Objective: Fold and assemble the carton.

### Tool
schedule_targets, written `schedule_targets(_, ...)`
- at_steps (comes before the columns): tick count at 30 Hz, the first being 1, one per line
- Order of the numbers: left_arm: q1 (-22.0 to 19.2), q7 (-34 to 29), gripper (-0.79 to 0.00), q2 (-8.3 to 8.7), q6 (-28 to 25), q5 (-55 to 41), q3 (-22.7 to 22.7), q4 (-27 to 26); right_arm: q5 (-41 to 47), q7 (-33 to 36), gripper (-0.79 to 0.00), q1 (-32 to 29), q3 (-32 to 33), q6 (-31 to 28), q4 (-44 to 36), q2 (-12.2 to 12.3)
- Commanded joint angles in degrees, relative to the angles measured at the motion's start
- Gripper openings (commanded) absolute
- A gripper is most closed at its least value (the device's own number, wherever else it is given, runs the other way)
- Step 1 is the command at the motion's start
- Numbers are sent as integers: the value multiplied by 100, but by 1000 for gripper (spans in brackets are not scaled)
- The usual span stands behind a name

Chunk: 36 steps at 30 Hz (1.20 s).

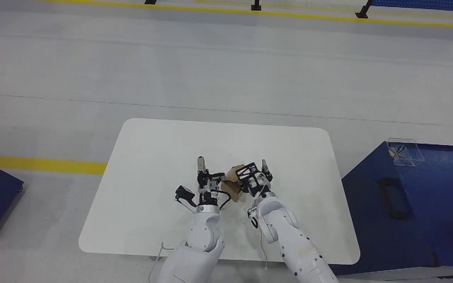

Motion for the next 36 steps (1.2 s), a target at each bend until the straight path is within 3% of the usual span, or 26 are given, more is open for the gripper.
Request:
schedule_targets(1,26,-22,0,-3,33,99,-9,6,-20,22,0,-49,109,-32,-119,24)
schedule_targets(11,13,161,0,-8,268,60,-336,-193,221,388,0,-780,1196,-506,-1329,255)
schedule_targets(16,-273,200,0,-36,998,230,-342,76,613,286,0,-921,1619,-389,-1519,289)
schedule_targets(24,-443,-645,0,-34,1912,251,-314,328,774,138,0,-944,1644,-317,-1507,278)
schedule_targets(30,-5,-1312,0,52,2353,303,-387,-163,774,138,0,-944,1644,-317,-1507,278)
schedule_targets(36,727,-1650,0,154,3053,535,-369,-1184,774,138,0,-944,1644,-317,-1507,278)
